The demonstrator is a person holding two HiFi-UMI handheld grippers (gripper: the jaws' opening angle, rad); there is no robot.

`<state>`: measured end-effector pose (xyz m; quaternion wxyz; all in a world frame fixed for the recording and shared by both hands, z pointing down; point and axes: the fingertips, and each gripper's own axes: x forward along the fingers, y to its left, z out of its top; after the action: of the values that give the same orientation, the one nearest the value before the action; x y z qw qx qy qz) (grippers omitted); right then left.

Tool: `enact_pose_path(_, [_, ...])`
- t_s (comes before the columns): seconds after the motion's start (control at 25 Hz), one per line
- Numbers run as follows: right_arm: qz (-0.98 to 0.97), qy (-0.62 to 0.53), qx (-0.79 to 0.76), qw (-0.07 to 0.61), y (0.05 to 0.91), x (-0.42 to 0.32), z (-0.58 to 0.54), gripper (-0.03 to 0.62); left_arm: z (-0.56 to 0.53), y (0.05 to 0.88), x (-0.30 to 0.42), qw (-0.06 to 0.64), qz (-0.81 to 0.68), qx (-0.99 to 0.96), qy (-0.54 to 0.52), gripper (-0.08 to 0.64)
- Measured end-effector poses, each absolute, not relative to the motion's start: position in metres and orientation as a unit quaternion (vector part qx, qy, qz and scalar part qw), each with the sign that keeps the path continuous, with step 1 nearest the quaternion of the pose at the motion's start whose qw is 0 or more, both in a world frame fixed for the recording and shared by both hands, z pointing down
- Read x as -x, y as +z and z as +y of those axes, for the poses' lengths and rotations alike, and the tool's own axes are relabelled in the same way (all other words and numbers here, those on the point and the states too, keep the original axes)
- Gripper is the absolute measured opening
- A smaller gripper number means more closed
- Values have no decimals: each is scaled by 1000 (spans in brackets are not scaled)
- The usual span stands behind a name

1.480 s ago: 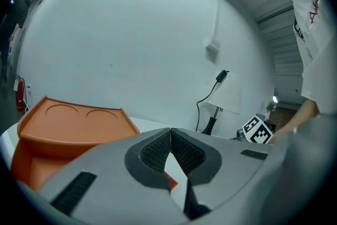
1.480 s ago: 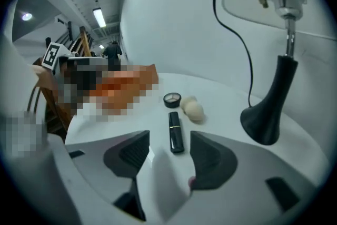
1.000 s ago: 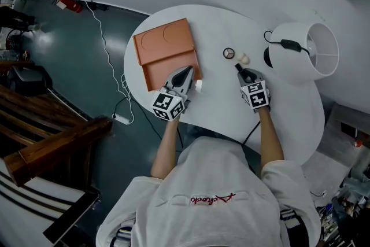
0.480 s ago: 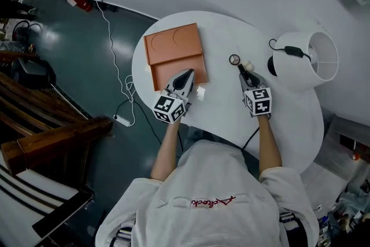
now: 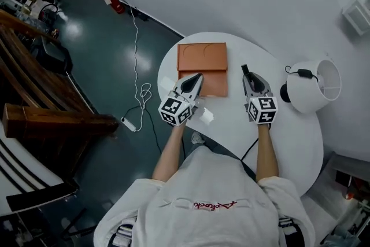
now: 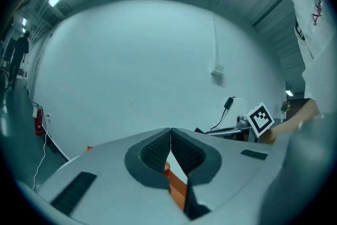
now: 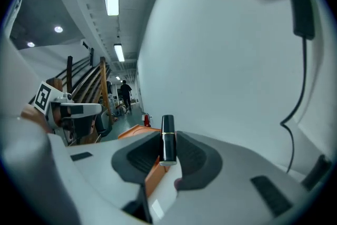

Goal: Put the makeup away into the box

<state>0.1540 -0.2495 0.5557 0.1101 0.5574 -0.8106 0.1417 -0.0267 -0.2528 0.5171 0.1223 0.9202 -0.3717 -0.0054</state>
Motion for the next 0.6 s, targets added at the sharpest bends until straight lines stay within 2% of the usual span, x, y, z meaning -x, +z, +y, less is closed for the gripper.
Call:
enact_pose_path(0.4, [-832, 122, -528, 120, 537, -115, -256, 106, -250, 487, 80, 96, -413, -905, -31, 11])
enact_pose_path(0.6, [-852, 119, -492, 134, 543, -71, -265, 106, -243, 484, 122, 90, -445, -890, -34, 11])
